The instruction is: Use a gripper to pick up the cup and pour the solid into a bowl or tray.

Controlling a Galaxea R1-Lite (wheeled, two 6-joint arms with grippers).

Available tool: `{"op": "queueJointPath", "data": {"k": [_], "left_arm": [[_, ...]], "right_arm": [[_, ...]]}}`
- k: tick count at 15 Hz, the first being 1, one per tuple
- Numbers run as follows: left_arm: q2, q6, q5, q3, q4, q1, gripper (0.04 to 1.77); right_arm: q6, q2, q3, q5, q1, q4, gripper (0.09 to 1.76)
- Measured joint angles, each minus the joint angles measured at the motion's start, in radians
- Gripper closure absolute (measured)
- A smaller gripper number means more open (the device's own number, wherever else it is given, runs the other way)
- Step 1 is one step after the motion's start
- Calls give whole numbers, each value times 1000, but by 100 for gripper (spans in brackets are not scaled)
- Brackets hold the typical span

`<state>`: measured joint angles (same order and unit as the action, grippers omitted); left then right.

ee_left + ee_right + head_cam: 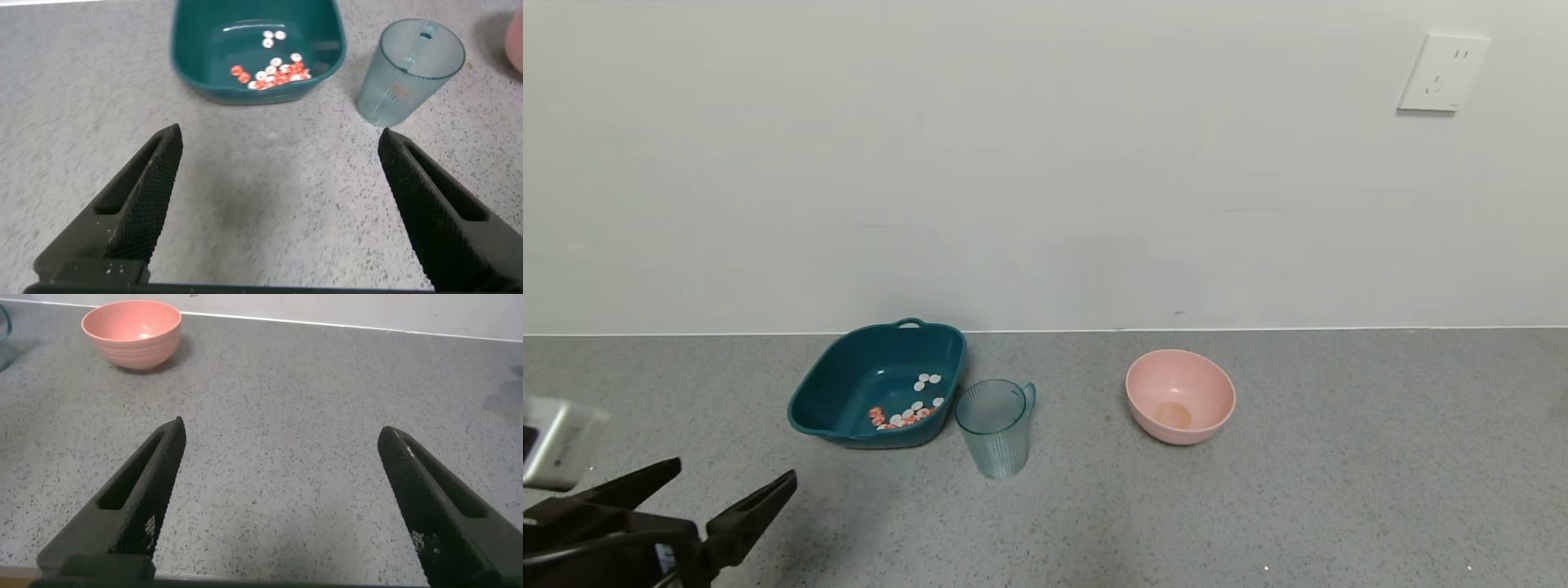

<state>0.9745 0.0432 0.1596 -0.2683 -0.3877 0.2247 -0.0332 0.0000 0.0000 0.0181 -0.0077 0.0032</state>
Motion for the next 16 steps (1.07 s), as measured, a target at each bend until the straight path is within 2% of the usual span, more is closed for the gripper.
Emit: {"op": "queueJointPath", "data": {"k": [2,7,9,11,13,16], "left_arm": [[-136,1,-42,28,71,-92,9],[-467,6,-47,121,121,-219,9],[-583,4,-38,147,146,-244,9],[-683,1,-16,158,219,-253,9],[-750,-1,18,160,234,-250,9],[-852,-43,15,160,296,-236,9]], "right_arm": [[0,0,0,0,0,0,14],[0,0,0,0,0,0,14],[0,0,0,0,0,0,14],[0,0,0,0,0,0,14],[0,0,0,0,0,0,14],[0,0,0,0,0,0,14]]}}
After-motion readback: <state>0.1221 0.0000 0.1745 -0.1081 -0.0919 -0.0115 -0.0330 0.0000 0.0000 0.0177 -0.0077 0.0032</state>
